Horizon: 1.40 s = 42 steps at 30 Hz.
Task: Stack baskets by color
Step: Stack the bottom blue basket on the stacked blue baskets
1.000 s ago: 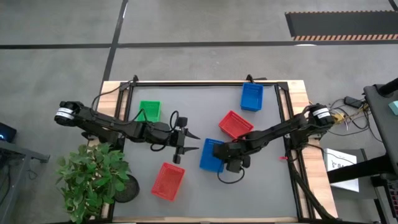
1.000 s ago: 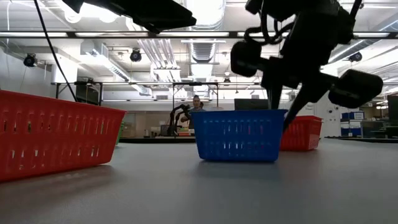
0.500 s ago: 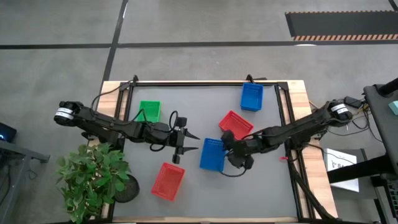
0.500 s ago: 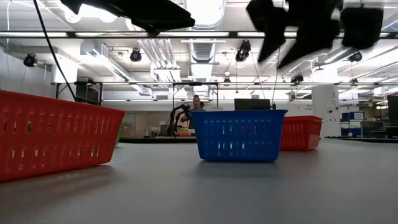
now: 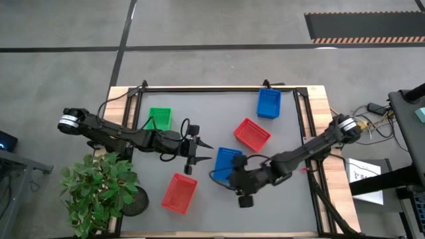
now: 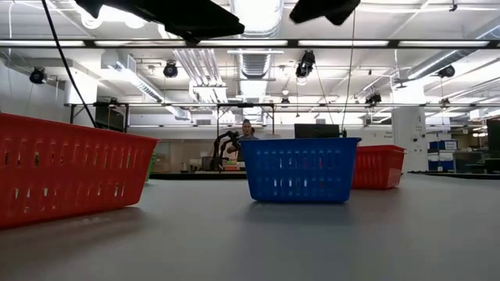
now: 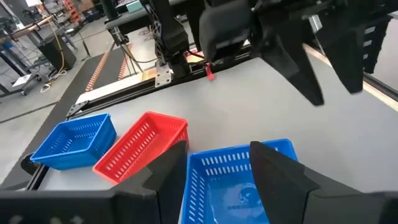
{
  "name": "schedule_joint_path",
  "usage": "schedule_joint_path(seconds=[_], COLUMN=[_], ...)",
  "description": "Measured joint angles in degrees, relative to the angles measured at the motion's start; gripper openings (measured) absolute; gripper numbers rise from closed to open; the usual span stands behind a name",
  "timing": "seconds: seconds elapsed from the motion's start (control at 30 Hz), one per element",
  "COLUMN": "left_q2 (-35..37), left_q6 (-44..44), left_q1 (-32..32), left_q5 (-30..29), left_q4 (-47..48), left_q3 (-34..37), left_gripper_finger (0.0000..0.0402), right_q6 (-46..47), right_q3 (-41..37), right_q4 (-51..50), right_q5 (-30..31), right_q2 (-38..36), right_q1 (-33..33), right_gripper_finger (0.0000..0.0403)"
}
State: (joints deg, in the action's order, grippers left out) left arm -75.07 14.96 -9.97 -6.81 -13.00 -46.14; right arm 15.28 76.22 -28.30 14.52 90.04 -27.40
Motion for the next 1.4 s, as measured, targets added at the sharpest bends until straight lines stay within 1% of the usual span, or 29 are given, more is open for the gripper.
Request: schedule_joint_path(seconds=[0.17, 0.3, 0.47, 0.63, 0.83, 0.9, 1.0, 1.07, 1.17, 1.27, 1.33, 1.4], left_q2=[0.0, 0.0, 1.1, 2.8, 3.6, 3.7, 3.9, 3.9, 4.0, 4.0, 4.0, 4.0], left_q6=[-0.1, 0.3, 2.2, 2.6, 5.3, 5.4, 5.5, 5.8, 6.9, 6.9, 6.9, 6.9], left_q1=[-0.6, -1.1, -1.3, -1.3, -1.3, -1.3, -1.3, -1.3, -1.3, -1.3, -1.3, -1.3], left_q5=[0.0, 0.0, 0.1, 0.1, 0.1, 0.1, 0.0, 0.0, 0.0, -0.1, -0.1, -0.1], left_q4=[0.5, 0.4, 0.1, 0.3, 0.2, 0.2, 0.2, 0.2, 0.1, 0.2, 0.1, 0.1], left_q3=[1.7, 2.6, 2.8, 2.8, 3.2, 3.4, 3.4, 3.4, 3.4, 3.4, 3.4, 3.4], left_gripper_finger=[0.016, 0.016, 0.016, 0.016, 0.016, 0.016, 0.016, 0.016, 0.016, 0.016, 0.016, 0.016], right_q6=[10.9, 14.8, 16.8, 17.9, 17.0, 16.6, 16.2, 15.6, 14.1, 12.8, 11.4, 8.8], right_q3=[4.8, 7.0, 9.1, 10.0, 10.1, 9.9, 8.9, 7.6, 6.9, 6.9, 6.9, 6.9], right_q4=[-6.9, -8.9, -10.5, -12.4, -12.5, -12.7, -12.6, -11.4, -8.4, -7.5, -7.4, -7.3], right_q5=[-0.1, 0.0, 0.1, 0.6, 4.3, 6.4, 9.2, 9.3, 8.4, 7.5, 7.2, 6.6], right_q2=[6.4, 10.7, 14.2, 14.8, 14.3, 14.4, 16.1, 17.7, 19.9, 20.8, 21.1, 21.0], right_q1=[-1.2, -2.3, -2.6, -2.6, -2.6, -2.4, -1.5, -0.8, 0.1, 1.0, 1.5, 1.7], right_gripper_finger=[0.0153, 0.0153, 0.0153, 0.0152, 0.015, 0.0147, 0.0141, 0.0136, 0.0126, 0.0104, 0.0076, 0.004])
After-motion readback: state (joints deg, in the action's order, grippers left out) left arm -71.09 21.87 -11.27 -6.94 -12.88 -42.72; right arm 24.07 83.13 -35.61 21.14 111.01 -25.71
